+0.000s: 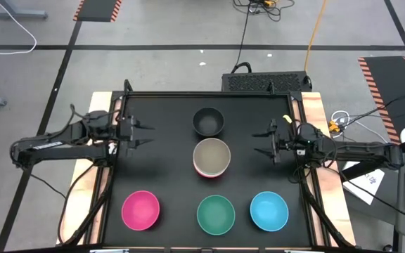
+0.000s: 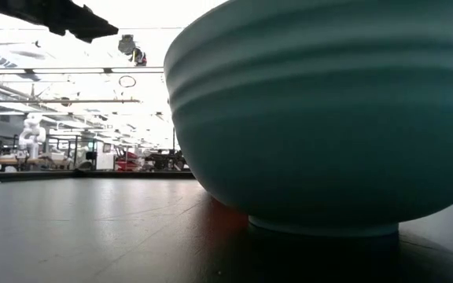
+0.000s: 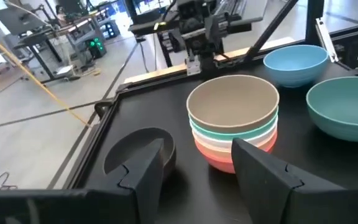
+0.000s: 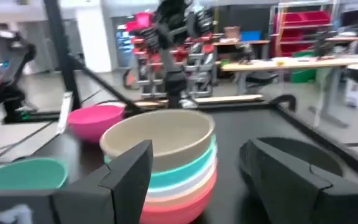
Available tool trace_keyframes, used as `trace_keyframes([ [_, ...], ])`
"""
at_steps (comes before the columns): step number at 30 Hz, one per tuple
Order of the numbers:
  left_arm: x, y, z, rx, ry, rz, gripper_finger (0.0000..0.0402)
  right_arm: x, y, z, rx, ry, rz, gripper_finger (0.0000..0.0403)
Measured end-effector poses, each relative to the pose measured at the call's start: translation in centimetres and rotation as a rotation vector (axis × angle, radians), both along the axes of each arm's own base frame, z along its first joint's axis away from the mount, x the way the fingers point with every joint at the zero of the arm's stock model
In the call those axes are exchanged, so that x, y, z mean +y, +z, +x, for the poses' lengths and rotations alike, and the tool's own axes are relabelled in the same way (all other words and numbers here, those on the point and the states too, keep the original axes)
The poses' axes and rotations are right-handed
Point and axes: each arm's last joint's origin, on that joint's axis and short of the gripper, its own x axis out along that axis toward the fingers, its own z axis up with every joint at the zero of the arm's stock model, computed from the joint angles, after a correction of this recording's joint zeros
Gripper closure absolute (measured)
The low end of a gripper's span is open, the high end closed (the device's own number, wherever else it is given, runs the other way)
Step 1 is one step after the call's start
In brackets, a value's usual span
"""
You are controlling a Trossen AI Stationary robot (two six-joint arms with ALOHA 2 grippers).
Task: Nest bowls inside each other
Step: Stack the blue bowl on the gray bowl
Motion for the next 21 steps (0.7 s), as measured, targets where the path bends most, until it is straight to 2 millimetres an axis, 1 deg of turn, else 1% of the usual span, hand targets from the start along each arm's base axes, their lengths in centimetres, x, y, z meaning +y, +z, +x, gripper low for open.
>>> trace_keyframes([
  [1,0.0,-0.1,0.0,0.003,0.015,-0.004,0.0211,-0.1,0.3,0.0,0.008,-0.008,0.0,0.0151],
  [3,0.0,-0.3,0.0,0.005,0.038,-0.003,0.0211,-0.3,1.3,0.1,0.087,-0.048,-0.016,0.0151],
  [5,0.0,-0.3,0.0,0.004,0.044,-0.001,0.0211,-0.5,2.7,-0.1,0.18,-0.111,-0.036,0.0151],
  [7,0.0,-0.3,0.0,0.002,0.044,0.0,0.0211,-0.5,4.5,-0.3,0.219,-0.156,-0.053,0.0151],
  [8,0.0,-0.2,0.0,0.001,0.043,0.001,0.0211,-0.4,5.3,-0.5,0.229,-0.154,-0.052,0.0151],
  [10,-0.1,-0.2,0.0,0.0,0.04,0.001,0.0211,0.0,6.0,-0.8,0.269,-0.118,-0.036,0.0151],
  [12,-0.1,-0.2,0.0,-0.001,0.039,0.002,0.0211,0.6,6.1,-0.9,0.324,-0.066,0.004,0.0151],
  [14,-0.1,-0.2,-0.1,-0.006,0.039,0.002,0.0211,1.2,5.3,-1.1,0.391,-0.024,0.045,0.0151],
  [16,-0.1,-0.2,-0.1,-0.006,0.039,0.003,0.0211,1.8,4.7,-1.2,0.417,0.021,0.07,0.0151],
  [18,-0.1,-0.2,-0.1,-0.006,0.04,0.002,0.0211,2.4,4.2,-1.3,0.408,0.052,0.087,0.0151],
  [21,-0.1,-0.2,-0.1,-0.007,0.04,-0.001,0.0211,3.3,4.2,-1.5,0.351,0.077,0.09,0.0151],
])
